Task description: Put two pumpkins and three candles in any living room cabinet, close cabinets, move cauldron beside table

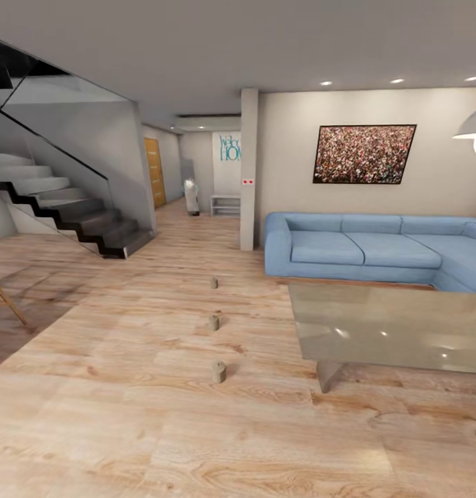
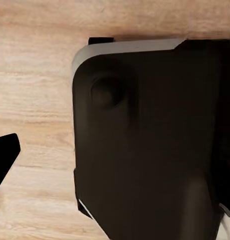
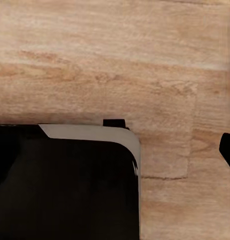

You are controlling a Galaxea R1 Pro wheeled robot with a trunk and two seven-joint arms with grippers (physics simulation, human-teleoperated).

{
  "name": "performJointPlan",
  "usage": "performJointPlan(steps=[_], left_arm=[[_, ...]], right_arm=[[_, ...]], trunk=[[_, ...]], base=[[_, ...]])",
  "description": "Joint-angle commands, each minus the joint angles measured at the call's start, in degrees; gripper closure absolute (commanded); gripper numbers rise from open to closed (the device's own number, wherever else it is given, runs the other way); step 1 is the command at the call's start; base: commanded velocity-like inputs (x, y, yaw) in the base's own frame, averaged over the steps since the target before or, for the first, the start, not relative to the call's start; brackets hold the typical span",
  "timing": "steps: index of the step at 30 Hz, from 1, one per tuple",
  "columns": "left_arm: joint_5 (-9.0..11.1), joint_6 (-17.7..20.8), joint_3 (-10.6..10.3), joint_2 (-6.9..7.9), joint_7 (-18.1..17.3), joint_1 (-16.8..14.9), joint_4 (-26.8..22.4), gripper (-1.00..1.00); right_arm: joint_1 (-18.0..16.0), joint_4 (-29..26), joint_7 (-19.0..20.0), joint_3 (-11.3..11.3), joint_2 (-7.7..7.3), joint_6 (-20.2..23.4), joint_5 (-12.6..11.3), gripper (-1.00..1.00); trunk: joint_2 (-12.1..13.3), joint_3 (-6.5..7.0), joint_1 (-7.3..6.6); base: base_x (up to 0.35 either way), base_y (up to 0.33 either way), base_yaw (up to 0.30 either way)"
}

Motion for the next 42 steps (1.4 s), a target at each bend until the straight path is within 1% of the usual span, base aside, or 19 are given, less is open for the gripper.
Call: performJointPlan(steps=[1, 4, 5, 6, 9, 11, 14, 15, 16, 17, 19, 23, 25, 27, 29, 31, 34, 39, 42], left_arm=[[0.01, -0.07, 0.00, 0.05, 0.04, 0.00, -1.14, -1.00], [0.02, -0.10, 0.00, 0.17, 0.04, 0.00, -5.57, -1.00], [0.02, -0.11, 0.05, 0.17, 0.04, 0.00, -8.21, -1.00], [0.02, -0.12, 0.06, 0.17, 0.04, 0.00, -9.06, -1.00], [0.08, -0.12, 0.08, 0.14, 0.10, 0.00, -14.08, -1.00], [0.12, -0.14, 0.09, 0.11, 0.11, 0.00, -15.14, -1.00], [0.16, -0.52, 0.09, 0.07, 0.12, 0.00, -16.27, -1.00], [0.19, -1.30, 0.09, 0.07, 0.12, 0.00, -16.55, -1.00], [0.25, -3.17, 0.09, 0.06, 0.12, 0.00, -16.76, -1.00], [0.34, -5.52, 0.11, 0.10, 0.13, 0.00, -16.76, -1.00], [0.78, -6.40, 0.39, 0.17, 0.13, 0.00, -16.67, -1.00], [3.90, -7.27, 2.96, 0.26, -0.11, 0.00, -15.28, -1.00], [4.84, -8.33, 3.70, 0.29, -0.34, 0.00, -14.09, -1.00], [5.21, -9.58, 3.99, 0.34, -0.42, 0.00, -13.57, -1.00], [5.63, -11.38, 4.29, 0.82, -0.50, 0.00, -13.08, -1.00], [5.95, -13.02, 4.51, 1.84, -0.54, 0.00, -12.26, -1.00], [6.08, -14.70, 4.60, 2.24, -0.56, 0.00, -11.41, -1.00], [6.15, -17.84, 4.68, 2.46, -0.57, 0.00, -10.18, -1.00], [6.16, -18.70, 4.72, 2.50, -0.58, 0.00, -9.93, -1.00]], right_arm=[[-0.04, -0.22, 0.01, -0.01, 0.07, -1.23, -0.03, -1.00], [-0.09, -2.49, 0.00, 0.04, 0.38, -3.08, 0.00, -1.00], [-0.07, -4.71, -0.01, 0.06, 0.88, -3.55, 0.03, -1.00], [-0.08, -5.49, -0.01, 0.07, 1.07, -3.65, 0.03, -1.00], [-0.11, -10.98, -0.01, 0.08, 2.04, -3.94, 0.03, -1.00], [-0.13, -12.84, -0.02, 0.08, 2.25, -3.98, 0.04, -1.00], [-0.52, -16.44, -0.06, 0.13, 3.47, -3.99, 0.09, -1.00], [-1.03, -17.67, -0.07, 0.15, 4.39, -3.98, 0.14, -1.00], [-2.00, -18.57, -0.08, 0.16, 5.47, -3.95, 0.16, -1.00], [-2.95, -18.11, -0.09, 0.18, 6.25, -3.95, 0.20, -1.00], [-3.32, -17.30, -0.09, 0.22, 6.54, -4.00, 0.26, -1.00], [-3.58, -15.44, -0.08, 0.31, 6.69, -4.08, 0.31, -1.00], [-3.64, -14.77, -0.05, 0.46, 6.75, -4.24, 0.48, -1.00], [-3.67, -14.49, 0.00, 0.54, 6.80, -4.35, 0.78, -1.00], [-3.69, -14.24, 0.04, 0.80, 6.95, -4.55, 1.64, -1.00], [-3.71, -14.08, 0.03, 1.42, 7.20, -5.46, 3.88, -1.00], [-3.72, -13.98, 0.01, 1.63, 7.30, -7.09, 4.94, -1.00], [-3.72, -13.36, 0.00, 1.80, 7.35, -8.79, 5.53, -1.00], [-3.72, -11.96, 0.00, 1.81, 7.33, -9.29, 5.62, -1.00]], trunk=[[0.38, 0.10, -0.23], [1.58, 0.56, -0.89], [1.98, 0.70, -1.11], [2.39, 0.85, -1.33], [3.59, 1.35, -1.98], [4.39, 1.70, -2.42], [5.59, 2.23, -3.08], [6.00, 2.41, -3.30], [6.40, 2.59, -3.52], [6.80, 2.77, -3.74], [7.60, 3.13, -4.18], [9.20, 3.86, -5.06], [10.01, 4.28, -5.50], [10.81, 4.72, -5.94], [11.21, 5.01, -6.16], [11.21, 5.13, -6.16], [11.21, 5.32, -6.16], [11.21, 5.64, -6.16], [11.21, 5.84, -6.16]], base=[[0.000, 0.000, 0.066], [0.000, 0.000, 0.072], [0.000, 0.000, 0.069], [0.000, 0.000, 0.060], [0.000, 0.000, 0.024], [0.000, 0.000, 0.011], [0.000, 0.000, 0.005], [0.000, 0.000, 0.003], [0.000, 0.000, 0.001], [0.000, 0.000, 0.000], [0.000, 0.000, 0.000], [0.000, 0.000, -0.008], [0.000, 0.000, -0.075], [0.000, 0.000, -0.131], [0.000, 0.000, -0.174], [0.000, 0.000, -0.202], [0.000, 0.000, -0.215], [0.000, 0.000, -0.225], [0.000, 0.000, -0.229]])
